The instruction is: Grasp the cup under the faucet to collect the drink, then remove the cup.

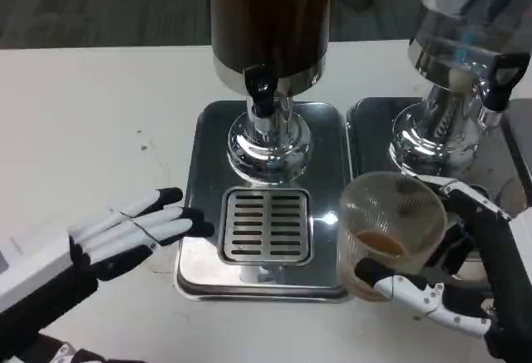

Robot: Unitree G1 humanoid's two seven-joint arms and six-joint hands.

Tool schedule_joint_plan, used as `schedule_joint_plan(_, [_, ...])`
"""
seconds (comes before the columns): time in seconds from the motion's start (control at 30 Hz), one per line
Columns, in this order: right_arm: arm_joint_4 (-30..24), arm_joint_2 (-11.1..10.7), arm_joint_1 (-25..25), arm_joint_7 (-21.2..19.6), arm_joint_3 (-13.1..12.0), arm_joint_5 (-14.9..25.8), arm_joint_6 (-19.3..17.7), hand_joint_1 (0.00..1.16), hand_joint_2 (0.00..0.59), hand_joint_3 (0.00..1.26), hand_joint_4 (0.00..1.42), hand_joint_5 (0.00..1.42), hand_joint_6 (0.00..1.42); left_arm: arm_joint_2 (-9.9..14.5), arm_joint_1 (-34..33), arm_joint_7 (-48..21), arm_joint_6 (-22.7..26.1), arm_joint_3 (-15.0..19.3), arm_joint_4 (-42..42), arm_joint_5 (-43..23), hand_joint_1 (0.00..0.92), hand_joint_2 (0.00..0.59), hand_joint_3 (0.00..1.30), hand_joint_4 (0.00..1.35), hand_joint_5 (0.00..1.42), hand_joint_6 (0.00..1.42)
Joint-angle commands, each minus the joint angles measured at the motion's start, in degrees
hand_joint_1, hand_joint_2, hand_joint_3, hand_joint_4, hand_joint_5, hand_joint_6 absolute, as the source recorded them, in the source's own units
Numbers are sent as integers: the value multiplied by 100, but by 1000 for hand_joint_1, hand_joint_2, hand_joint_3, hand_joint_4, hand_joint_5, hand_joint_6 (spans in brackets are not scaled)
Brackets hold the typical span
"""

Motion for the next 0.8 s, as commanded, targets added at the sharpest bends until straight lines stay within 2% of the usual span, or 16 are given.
schedule_joint_plan(0.03, [-119, 43, -67, -15, -32, 101, -136, 943, 186, 585, 619, 830, 955, 82, 33, 10, 42, -14, -22, -72, 0, 92, 155, 0, 10, 105])
schedule_joint_plan(0.8, [-92, 49, -119, 45, -28, 136, -139, 947, 185, 593, 627, 830, 956, 47, 138, 46, 97, 45, -97, -85, 0, 91, 164, 5, 19, 105])
